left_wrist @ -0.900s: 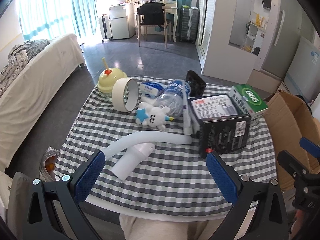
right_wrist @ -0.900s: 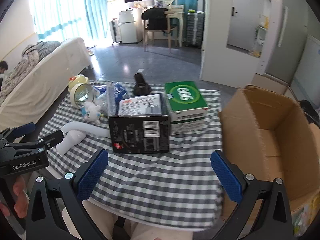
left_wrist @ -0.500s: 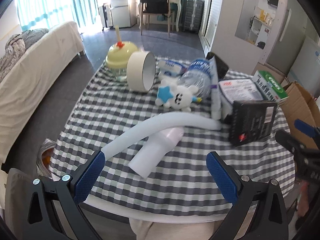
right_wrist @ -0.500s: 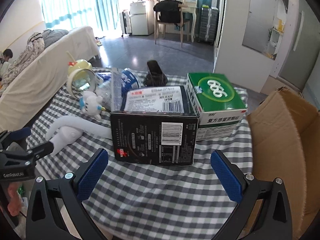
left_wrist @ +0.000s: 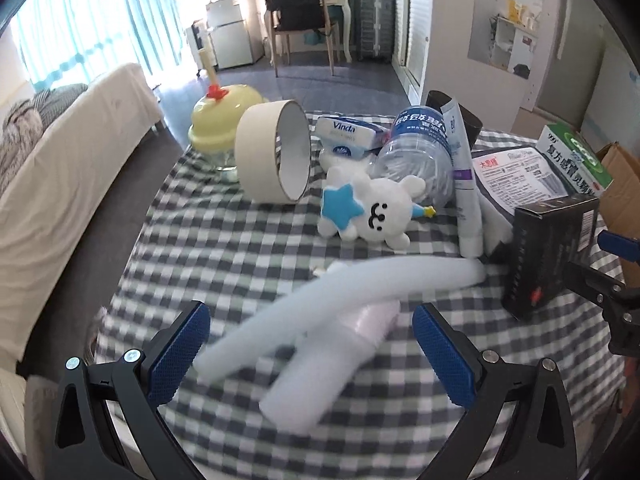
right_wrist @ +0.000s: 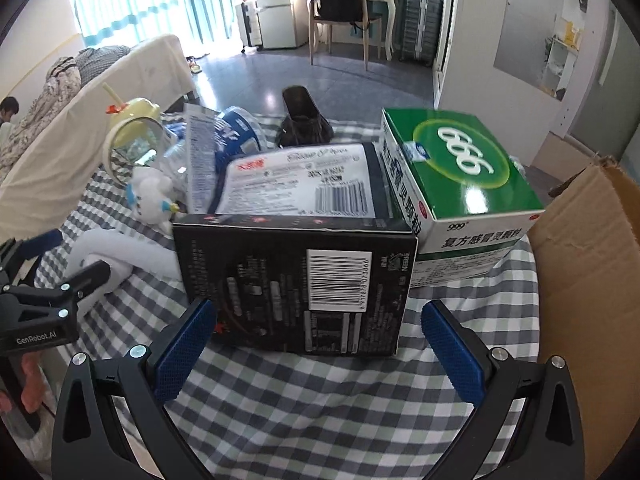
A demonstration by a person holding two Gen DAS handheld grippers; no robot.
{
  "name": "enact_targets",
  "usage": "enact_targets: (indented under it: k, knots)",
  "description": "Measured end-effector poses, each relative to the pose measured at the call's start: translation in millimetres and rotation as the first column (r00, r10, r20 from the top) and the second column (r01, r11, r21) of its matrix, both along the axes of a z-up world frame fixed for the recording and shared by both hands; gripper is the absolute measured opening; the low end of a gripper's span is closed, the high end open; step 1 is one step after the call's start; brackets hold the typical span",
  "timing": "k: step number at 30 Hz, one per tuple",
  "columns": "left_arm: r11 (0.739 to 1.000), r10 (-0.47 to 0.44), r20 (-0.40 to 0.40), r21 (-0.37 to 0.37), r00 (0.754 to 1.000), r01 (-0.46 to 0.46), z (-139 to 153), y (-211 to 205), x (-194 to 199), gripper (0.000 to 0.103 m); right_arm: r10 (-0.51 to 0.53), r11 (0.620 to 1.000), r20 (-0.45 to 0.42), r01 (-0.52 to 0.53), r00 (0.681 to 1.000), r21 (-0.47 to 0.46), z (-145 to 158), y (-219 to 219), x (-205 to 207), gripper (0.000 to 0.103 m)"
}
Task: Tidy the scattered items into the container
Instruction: 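Grasp the white plastic hose with left tool while right tool grasps the black box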
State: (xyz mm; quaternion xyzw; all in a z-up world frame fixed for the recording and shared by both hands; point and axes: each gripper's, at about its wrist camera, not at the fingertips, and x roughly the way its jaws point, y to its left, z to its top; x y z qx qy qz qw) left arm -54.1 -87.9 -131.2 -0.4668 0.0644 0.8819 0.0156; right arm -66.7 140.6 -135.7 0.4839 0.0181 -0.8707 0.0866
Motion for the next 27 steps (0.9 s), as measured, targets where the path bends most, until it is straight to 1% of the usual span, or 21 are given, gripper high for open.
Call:
enact_targets:
  k: [2,4,7,11,15,18,19,21,23,25,26,27]
  knots:
    - [1.0,-0.017,-0.001,-0.007,1.0,0.017,-4,2,-4,0.103,0.002,1.0,0.01,-0.002,1.0,-0.018,-5,2,-4,0.103]
    - [0.999,-0.034,0.006,-0.003,0.999,0.034,-10,2,-8,0.103,0.009,0.998,0.016,-0.008,1.0,-0.055,-7,5,-8,0.103]
    - [0.998,-0.06,0.028,0.019,0.998,0.059,-18,1,-16,0.103,0.024,0.99,0.039,-0.019,0.999,-0.139,-13,12,-13,0.103]
    - [0.997,-0.072,0.077,0.034,0.994,0.07,-34,0,-26,0.103,0.038,0.967,0.081,-0.016,0.996,-0.252,-23,19,-19,0.103]
    - [0.996,-0.07,0.079,0.064,0.994,0.065,-35,-6,-26,0.103,0.036,0.967,0.076,-0.016,0.996,-0.254,-22,16,-17,0.102]
    - [0.995,-0.073,0.088,0.068,0.993,0.067,-33,-9,-24,0.103,0.045,0.976,0.056,-0.032,0.997,-0.216,-16,7,-10,0.099]
    - [0.995,-0.077,0.089,0.068,0.993,0.071,-32,-9,-24,0.102,0.053,0.977,0.051,-0.042,0.997,-0.208,-14,5,-7,0.095]
    - [0.993,-0.092,0.095,0.077,0.991,0.085,-28,-10,-19,0.092,0.084,0.978,0.042,-0.075,0.996,-0.193,-10,-3,-2,0.087]
    - [0.993,-0.1,0.096,0.068,0.99,0.094,-24,-10,-13,0.083,0.105,0.981,0.038,-0.097,0.994,-0.169,-8,-11,-1,0.075]
    - [0.992,-0.111,0.098,0.064,0.989,0.105,-20,-16,-2,0.077,0.121,0.982,0.028,-0.115,0.992,-0.149,-4,-16,1,0.069]
    - [0.992,-0.119,0.099,0.063,0.988,0.113,-19,-18,3,0.073,0.128,0.981,0.023,-0.124,0.991,-0.147,-2,-18,3,0.065]
    - [0.991,-0.125,0.101,0.064,0.987,0.119,-18,-19,6,0.071,0.138,0.979,0.021,-0.134,0.99,-0.154,-1,-20,5,0.062]
